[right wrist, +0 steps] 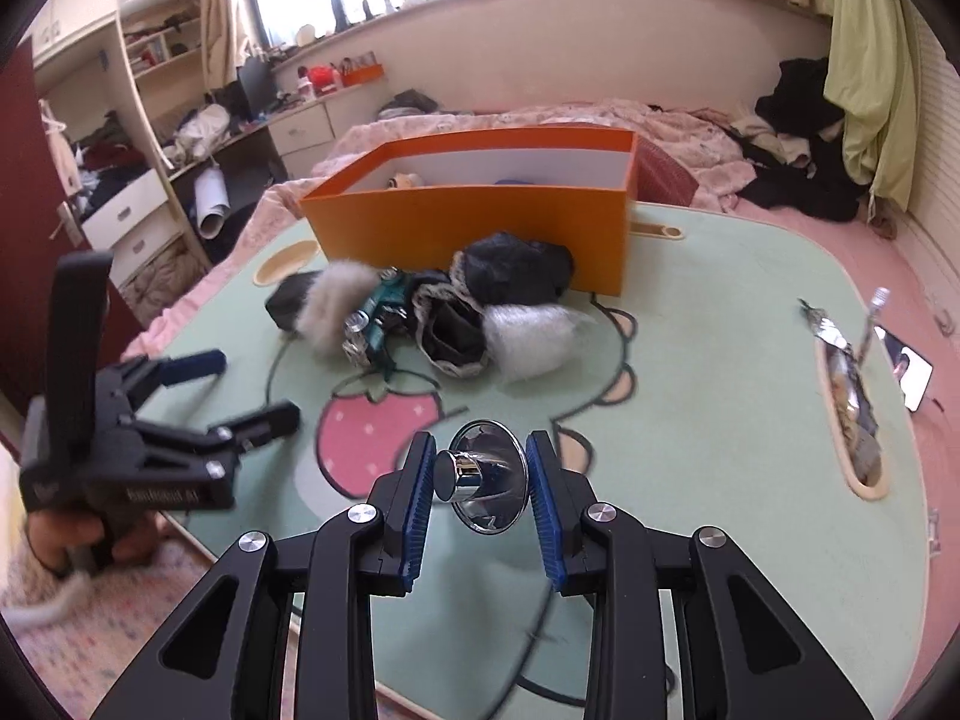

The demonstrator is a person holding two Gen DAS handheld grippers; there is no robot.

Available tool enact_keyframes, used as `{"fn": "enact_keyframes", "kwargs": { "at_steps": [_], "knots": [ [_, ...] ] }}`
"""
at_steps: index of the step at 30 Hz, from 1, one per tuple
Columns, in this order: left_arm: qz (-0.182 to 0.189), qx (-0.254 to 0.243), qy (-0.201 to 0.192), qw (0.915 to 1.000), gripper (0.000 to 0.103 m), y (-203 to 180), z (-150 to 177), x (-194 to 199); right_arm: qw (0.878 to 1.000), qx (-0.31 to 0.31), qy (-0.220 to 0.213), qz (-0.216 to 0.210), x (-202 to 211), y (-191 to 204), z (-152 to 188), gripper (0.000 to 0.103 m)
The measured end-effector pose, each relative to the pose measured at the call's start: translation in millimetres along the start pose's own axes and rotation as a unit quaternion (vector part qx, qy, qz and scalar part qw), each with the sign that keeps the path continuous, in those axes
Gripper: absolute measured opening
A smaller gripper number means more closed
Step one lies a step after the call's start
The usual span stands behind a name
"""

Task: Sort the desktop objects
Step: 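Grasp the silver metal knob with the right tool while the left tool grasps the white fur pompom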

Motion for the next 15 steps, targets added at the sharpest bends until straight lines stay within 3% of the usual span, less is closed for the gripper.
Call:
{"fn": "enact_keyframes", "kwargs": {
  "at_steps": [5, 7, 10, 15],
  "knots": [
    [0.023, 0.014, -0.012, 0.9996, 0.102, 4.7, -2.0, 4.8, 1.0, -0.016, 0.004, 0.007, -4.2, -13.1, 9.2, 0.03],
    [0.044, 0.019, -0.03, 0.9984, 0.097, 7.6, -6.7, 11.4, 1.0, -0.009, 0.002, 0.013, -6.7, -10.5, 10.7, 0.03],
    [0.05, 0.017, -0.058, 0.9969, 0.082, 6.5, -18.8, 20.0, 1.0, -0.012, 0.0, 0.008, -6.4, -11.2, 12.1, 0.03],
    [0.086, 0.0, -0.048, 0.9951, 0.054, -8.5, -50.8, 10.1, 1.0, -0.021, -0.004, 0.0, -4.4, -14.6, 13.1, 0.03]
  ]
}}
Point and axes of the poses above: each gripper's, at about its wrist camera, not at the fingertips, and x roughly against the way its jaws point, y to its left, z to its underside, the point moved 2 cm from there along -x, roughly the way its jaws point, and after that the axes turned 7 degrees about -z, right-handed, at the moved point
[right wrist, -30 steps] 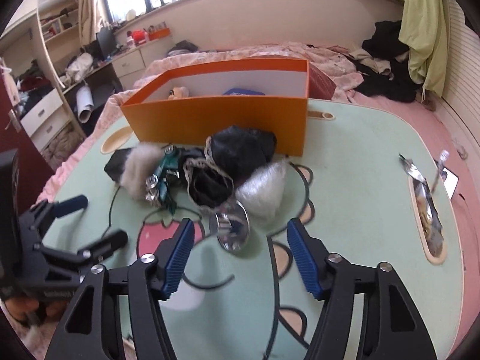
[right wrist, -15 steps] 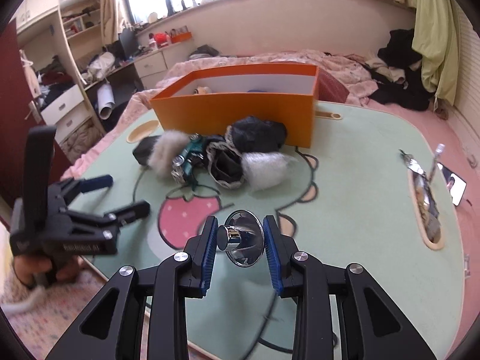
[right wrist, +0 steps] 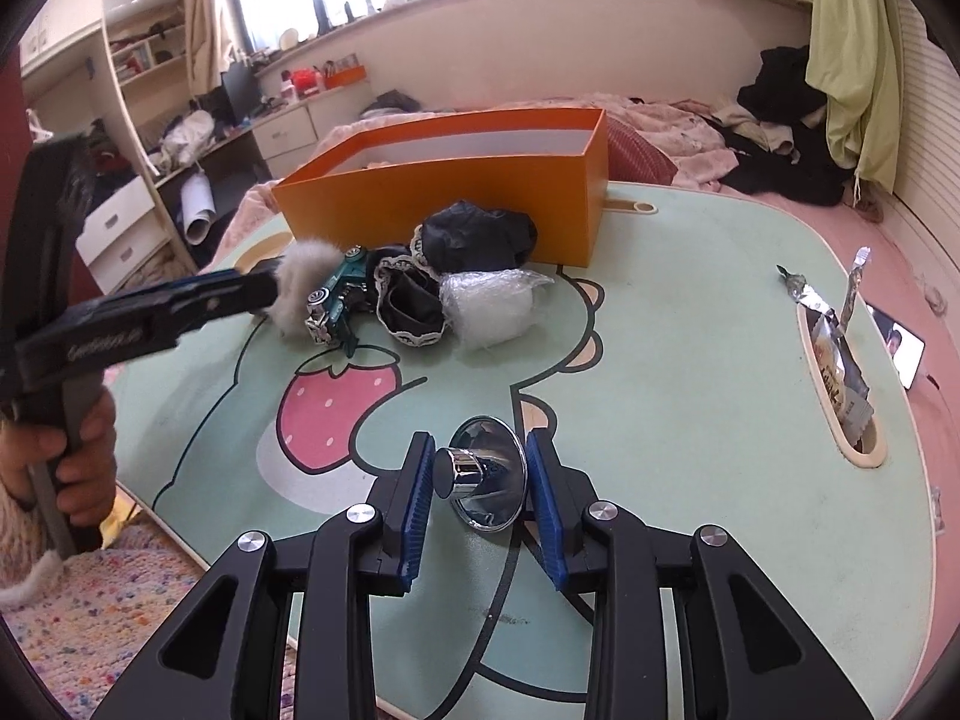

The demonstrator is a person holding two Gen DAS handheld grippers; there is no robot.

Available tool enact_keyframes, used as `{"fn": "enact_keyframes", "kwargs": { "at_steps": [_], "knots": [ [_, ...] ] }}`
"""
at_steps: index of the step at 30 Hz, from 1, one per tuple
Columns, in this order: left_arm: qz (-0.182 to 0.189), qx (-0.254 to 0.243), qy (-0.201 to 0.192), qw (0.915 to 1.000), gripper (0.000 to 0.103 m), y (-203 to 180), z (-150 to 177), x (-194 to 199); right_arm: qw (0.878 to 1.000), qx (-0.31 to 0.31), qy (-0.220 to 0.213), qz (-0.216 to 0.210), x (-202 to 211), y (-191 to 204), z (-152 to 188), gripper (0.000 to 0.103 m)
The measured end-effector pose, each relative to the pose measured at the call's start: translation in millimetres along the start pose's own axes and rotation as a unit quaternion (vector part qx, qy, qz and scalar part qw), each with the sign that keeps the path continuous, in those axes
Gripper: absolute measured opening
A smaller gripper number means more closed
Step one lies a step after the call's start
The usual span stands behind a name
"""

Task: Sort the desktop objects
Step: 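Grasp the silver metal knob with the right tool while the left tool grasps the white fur pompom, then carry the knob and white pompom into the orange box and release both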

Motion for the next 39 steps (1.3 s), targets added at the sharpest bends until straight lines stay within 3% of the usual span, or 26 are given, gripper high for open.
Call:
{"fn": "enact_keyframes", "kwargs": {
  "at_steps": [3, 8, 12, 16, 21, 24, 31, 33, 35, 36, 37, 39],
  "knots": [
    [-0.007, -0.024, 0.004, 0.9997, 0.041, -12.7, -12.1, -12.1, 1.0, 0.001, 0.0, 0.002, 0.4, 0.9, -0.8, 0.03],
    [-0.03, -0.039, 0.015, 0.9987, 0.028, -17.9, -17.2, -25.9, 1.0, -0.001, -0.001, -0.001, 1.1, 0.5, -0.6, 0.03],
    [-0.037, -0.058, 0.008, 0.9976, 0.025, -23.1, -12.2, -24.8, 1.0, 0.001, 0.0, 0.002, 1.2, 0.3, -0.9, 0.03],
    [-0.019, -0.045, 0.005, 0.9988, 0.024, -18.6, -9.5, -17.4, 1.0, 0.003, 0.001, 0.004, 1.5, 0.1, -0.9, 0.03],
    [0.023, -0.016, -0.021, 0.9994, 0.024, -8.1, 2.4, 25.1, 1.0, 0.006, 0.001, 0.007, 1.2, 0.2, -1.1, 0.03],
    [0.043, -0.018, -0.017, 0.9988, 0.024, -4.8, 20.1, 41.9, 1.0, 0.008, 0.002, 0.011, 0.7, 0.9, -1.3, 0.03],
    [0.023, -0.028, 0.007, 0.9993, 0.026, -9.9, 50.5, 25.4, 0.999, 0.023, 0.007, 0.027, -1.2, 6.0, -1.0, 0.03],
    [0.013, -0.036, 0.023, 0.999, 0.037, -13.1, 52.8, 19.2, 0.999, 0.031, 0.008, 0.036, -2.3, 9.5, -1.3, 0.03],
    [0.001, -0.048, 0.03, 0.9984, 0.066, -16.5, 56.0, 15.0, 0.999, 0.036, 0.01, 0.038, -3.6, 12.7, -1.2, 0.035],
    [-0.001, -0.059, 0.029, 0.9979, 0.081, -19.6, 57.7, 14.5, 0.998, 0.039, 0.012, 0.039, -4.5, 14.3, -1.1, 0.048],
    [-0.002, -0.07, 0.031, 0.9971, 0.083, -22.7, 59.3, 12.9, 0.998, 0.042, 0.016, 0.048, -6.5, 15.5, -1.0, 0.076],
    [-0.014, -0.081, 0.031, 0.9961, 0.084, -26.1, 60.2, 11.2, 0.996, 0.04, 0.031, 0.073, -13.5, 14.7, 0.0, 0.098]
  ]
}}
Point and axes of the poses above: each gripper's, at about its wrist camera, not at the fingertips, and x roughly against the way its jaws point, y to its left, z to its underside, the point moved 2 cm from there along -x, roughly the way its jaws point, and after that the axes turned 7 degrees about -z, right-handed, at the moved point
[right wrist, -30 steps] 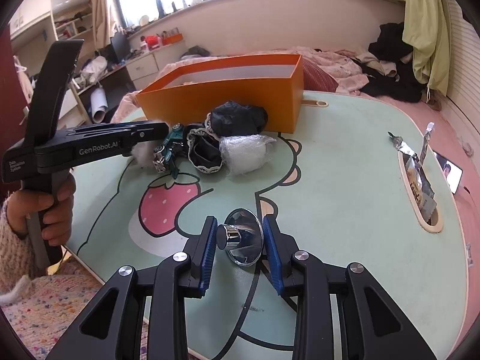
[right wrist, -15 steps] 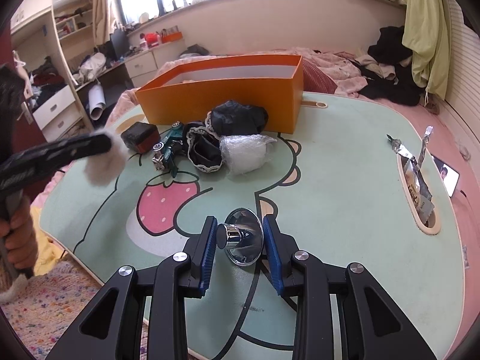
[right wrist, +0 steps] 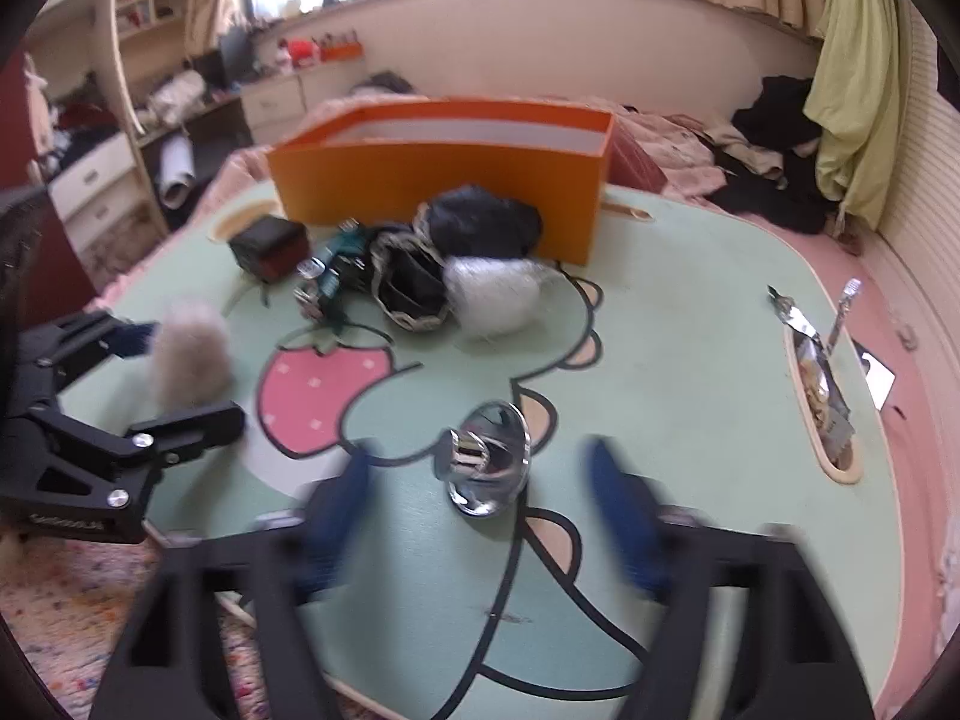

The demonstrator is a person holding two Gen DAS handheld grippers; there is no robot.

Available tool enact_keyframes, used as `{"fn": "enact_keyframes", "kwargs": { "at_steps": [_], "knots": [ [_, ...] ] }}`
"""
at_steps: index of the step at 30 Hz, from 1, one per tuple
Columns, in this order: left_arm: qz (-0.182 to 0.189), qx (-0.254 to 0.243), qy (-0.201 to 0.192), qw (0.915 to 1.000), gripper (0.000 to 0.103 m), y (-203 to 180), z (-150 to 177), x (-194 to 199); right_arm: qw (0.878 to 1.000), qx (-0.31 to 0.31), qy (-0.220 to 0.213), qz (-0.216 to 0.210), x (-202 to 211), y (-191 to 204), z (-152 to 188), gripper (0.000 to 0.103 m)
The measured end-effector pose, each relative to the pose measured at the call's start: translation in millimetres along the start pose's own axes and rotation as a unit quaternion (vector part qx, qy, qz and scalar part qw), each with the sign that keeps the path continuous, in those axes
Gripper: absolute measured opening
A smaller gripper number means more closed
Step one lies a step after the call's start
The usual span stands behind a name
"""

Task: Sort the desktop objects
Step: 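Carry the knob and white pompom into the orange box and release both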

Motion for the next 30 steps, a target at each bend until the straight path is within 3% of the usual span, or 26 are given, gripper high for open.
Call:
{"fn": "enact_keyframes", "kwargs": {
  "at_steps": [8, 14, 16, 17, 18, 19, 20, 21, 23, 26, 30],
  "knots": [
    [-0.018, 0.023, -0.001, 0.9996, 0.092, 13.0, 2.2, -5.0, 1.0, -0.006, 0.002, 0.007, -2.5, -1.1, -0.2, 0.098],
    [-0.018, 0.023, -0.004, 0.9995, 0.092, 13.8, 1.0, -5.0, 1.0, -0.007, 0.001, 0.006, -2.7, -1.0, -0.7, 0.098],
    [-0.019, 0.025, -0.008, 0.9995, 0.085, 13.8, 0.9, -3.9, 1.0, -0.004, 0.001, 0.008, -3.7, -0.9, -3.2, 0.096],
    [-0.018, 0.023, -0.012, 0.9995, 0.072, 13.3, 0.6, -2.6, 1.0, -0.002, -0.001, 0.007, -4.5, -1.1, -5.3, 0.093],
    [-0.015, 0.019, -0.016, 0.9996, 0.057, 11.9, -0.1, -2.0, 1.0, 0.001, -0.005, 0.005, -5.6, -1.5, -8.4, 0.078],
    [-0.011, 0.01, -0.021, 0.9997, 0.05, 9.7, -1.6, -1.7, 1.0, 0.006, -0.013, 0.002, -6.1, -1.4, -12.3, 0.039],
    [-0.007, 0.001, -0.024, 0.9997, 0.032, 7.4, -3.5, -2.3, 1.0, 0.012, -0.018, -0.002, -6.7, -0.3, -15.9, 0.03],
    [-0.012, -0.002, -0.026, 0.9996, 0.026, 6.6, -5.2, -3.0, 1.0, 0.016, -0.015, -0.003, -8.2, 2.2, -18.7, 0.028],
    [-0.02, -0.001, -0.022, 0.9996, 0.026, 6.9, -9.0, -4.5, 0.999, 0.031, -0.013, -0.004, -9.9, 11.0, -20.3, 0.028],
    [0.0, 0.011, -0.027, 0.9996, 0.026, 10.8, -15.8, 1.5, 0.998, 0.049, -0.021, -0.013, -5.4, 19.8, -23.2, 0.028],
    [0.027, 0.042, -0.047, 0.9976, 0.026, 27.0, -45.4, 16.1, 0.998, 0.008, -0.04, -0.046, 2.9, 8.8, -52.5, 0.028]
  ]
}}
Point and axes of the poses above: each gripper's, at about its wrist camera, not at the fingertips, and x roughly against the way its jaws point, y to its left, z to its underside, the point moved 2 cm from there along -x, roughly the way its jaws point, and after that the axes turned 7 degrees about -z, right-handed, at the moved point
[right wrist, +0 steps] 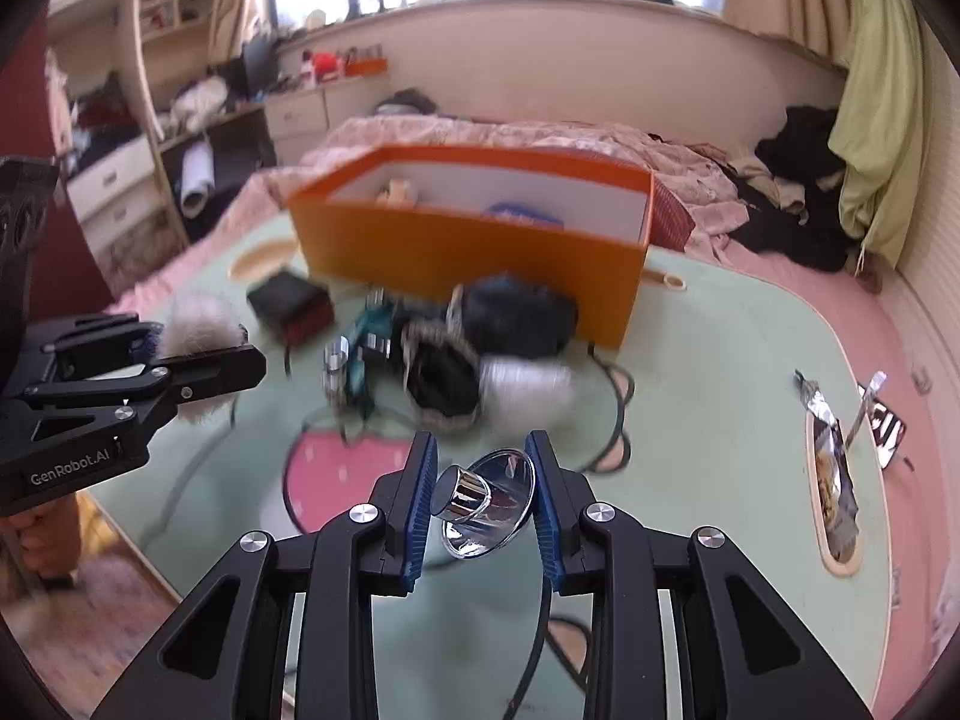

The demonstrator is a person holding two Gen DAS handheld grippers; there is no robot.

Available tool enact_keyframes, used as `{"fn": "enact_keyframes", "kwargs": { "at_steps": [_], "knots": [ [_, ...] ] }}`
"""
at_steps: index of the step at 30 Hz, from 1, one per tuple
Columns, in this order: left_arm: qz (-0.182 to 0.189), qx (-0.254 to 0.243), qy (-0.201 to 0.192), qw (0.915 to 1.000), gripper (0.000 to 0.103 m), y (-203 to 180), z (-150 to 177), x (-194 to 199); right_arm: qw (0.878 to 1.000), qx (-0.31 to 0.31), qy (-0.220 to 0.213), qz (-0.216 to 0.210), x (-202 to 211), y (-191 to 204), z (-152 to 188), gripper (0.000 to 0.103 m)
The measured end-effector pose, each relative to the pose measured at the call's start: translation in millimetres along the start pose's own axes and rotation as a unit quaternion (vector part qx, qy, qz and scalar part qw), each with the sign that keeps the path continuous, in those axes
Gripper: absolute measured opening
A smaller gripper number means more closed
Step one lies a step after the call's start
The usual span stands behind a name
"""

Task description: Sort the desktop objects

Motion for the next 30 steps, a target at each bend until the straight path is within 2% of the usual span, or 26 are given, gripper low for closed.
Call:
{"fn": "enact_keyframes", "kwargs": {
  "at_steps": [4, 8, 9, 10, 11, 12, 13, 15, 17, 20, 22, 25, 30],
  "knots": [
    [-0.02, -0.005, -0.037, 0.9991, 0.026, 9.6, -56.5, 7.2, 1.0, 0.005, -0.028, 0.004, -0.3, -6.7, -46.9, 0.028],
    [-0.033, 0.006, -0.027, 0.9991, 0.026, 21.2, -117.9, -19.6, 0.999, -0.02, -0.041, -0.005, -18.1, -17.5, -106.3, 0.029],
    [-0.042, 0.014, -0.013, 0.9989, 0.034, 25.2, -132.1, -34.6, 0.999, -0.024, -0.039, -0.003, -28.7, -20.1, -121.0, 0.03],
    [-0.059, 0.025, 0.004, 0.998, 0.042, 29.3, -140.8, -49.2, 0.999, -0.028, -0.03, -0.008, -39.9, -23.3, -133.0, 0.04],
    [-0.089, 0.041, 0.026, 0.9949, 0.066, 34.3, -148.0, -66.0, 0.999, -0.034, -0.02, -0.013, -48.7, -26.9, -140.5, 0.049],
    [-0.108, 0.052, 0.041, 0.9919, 0.074, 37.9, -150.4, -77.5, 0.999, -0.045, -0.013, -0.005, -56.1, -31.9, -146.1, 0.059],
    [-0.118, 0.062, 0.053, 0.9896, 0.074, 42.3, -151.0, -88.4, 0.998, -0.057, -0.014, 0.007, -59.5, -36.9, -148.7, 0.061],
    [-0.101, 0.073, 0.057, 0.9906, 0.074, 44.7, -144.4, -93.0, 0.997, -0.073, -0.024, 0.011, -54.4, -40.9, -142.2, 0.063],
    [-0.076, 0.085, 0.046, 0.9924, 0.074, 45.9, -133.2, -85.4, 0.996, -0.077, -0.038, 0.0, -41.7, -42.8, -129.6, 0.068],
    [-0.058, 0.091, 0.033, 0.9936, 0.078, 48.0, -118.8, -70.8, 0.996, -0.072, -0.049, 0.009, -24.9, -44.5, -111.7, 0.075],
    [-0.062, 0.09, 0.034, 0.9934, 0.078, 48.7, -109.7, -60.6, 0.996, -0.075, -0.047, 0.013, -14.7, -45.3, -97.0, 0.079],
    [-0.068, 0.077, 0.04, 0.9939, 0.078, 40.7, -90.2, -43.6, 0.996, -0.082, -0.028, 0.019, -3.4, -42.2, -69.6, 0.079],
    [-0.074, 0.057, 0.05, 0.9944, 0.079, 15.8, -31.3, -18.6, 0.997, -0.052, -0.002, 0.054, 9.9, -20.6, -15.5, 0.079]
  ]
}}
Point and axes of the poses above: each gripper's, at about its wrist camera, not at the fingertips, and x roughly against the way its jaws point, y to its left, z to its underside, the point moved 2 cm from there along -x, roughly the way its jaws point, and after that the axes turned 7 degrees about -z, right-handed, at the moved point
